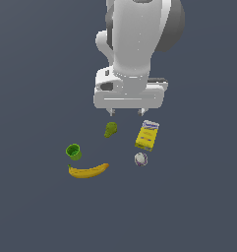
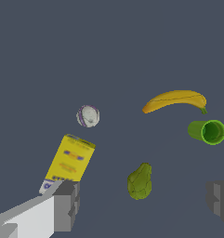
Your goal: Pick up a designated object from a clutter of objects.
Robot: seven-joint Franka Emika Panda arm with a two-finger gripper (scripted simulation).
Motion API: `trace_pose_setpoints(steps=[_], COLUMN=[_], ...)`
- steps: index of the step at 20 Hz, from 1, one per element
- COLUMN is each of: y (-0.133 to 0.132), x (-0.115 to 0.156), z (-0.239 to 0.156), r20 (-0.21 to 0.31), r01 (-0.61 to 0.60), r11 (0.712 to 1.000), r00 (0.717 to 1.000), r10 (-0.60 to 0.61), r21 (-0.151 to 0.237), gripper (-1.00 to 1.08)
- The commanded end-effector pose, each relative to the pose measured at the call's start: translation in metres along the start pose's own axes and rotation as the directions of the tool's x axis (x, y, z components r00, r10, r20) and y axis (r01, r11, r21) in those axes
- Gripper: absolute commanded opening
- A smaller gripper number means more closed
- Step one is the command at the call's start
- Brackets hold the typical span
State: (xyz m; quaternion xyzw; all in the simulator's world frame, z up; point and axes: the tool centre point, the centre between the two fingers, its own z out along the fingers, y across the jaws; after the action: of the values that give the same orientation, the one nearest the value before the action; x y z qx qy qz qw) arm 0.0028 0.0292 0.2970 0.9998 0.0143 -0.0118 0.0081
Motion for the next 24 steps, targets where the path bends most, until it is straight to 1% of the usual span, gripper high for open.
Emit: trace_pose_setpoints(steps=[1,4,7,9,12,15,18,24], y=[0.003,0.009,0.015,0.020,0.027,0.034,0.041,0.054], x=[-0.002,-0.007,-0.013,-0.019,-0.030,-0.042,-0.056,-0.087], z=[0.011,0.028,0.048,0.063,0.087,0.109,0.130,0.169], r20=[0.000,-0.001,-0.002,-0.002,-0.002,-0.002,-0.002,0.000], r01=[-0.040,-0.104,-0.182,-0.242,-0.334,-0.423,-0.509,-0.663], r11=[0.999,0.995,0.983,0.970,0.942,0.906,0.860,0.748], r00=[0.999,0.995,0.983,0.970,0.943,0.906,0.860,0.748], r10=[0.040,0.104,0.182,0.242,0.334,0.424,0.510,0.663], r21=[0.002,0.005,0.009,0.012,0.016,0.019,0.022,0.026], gripper=[1.00,1.00,1.00,1.00,1.00,1.00,1.00,1.00])
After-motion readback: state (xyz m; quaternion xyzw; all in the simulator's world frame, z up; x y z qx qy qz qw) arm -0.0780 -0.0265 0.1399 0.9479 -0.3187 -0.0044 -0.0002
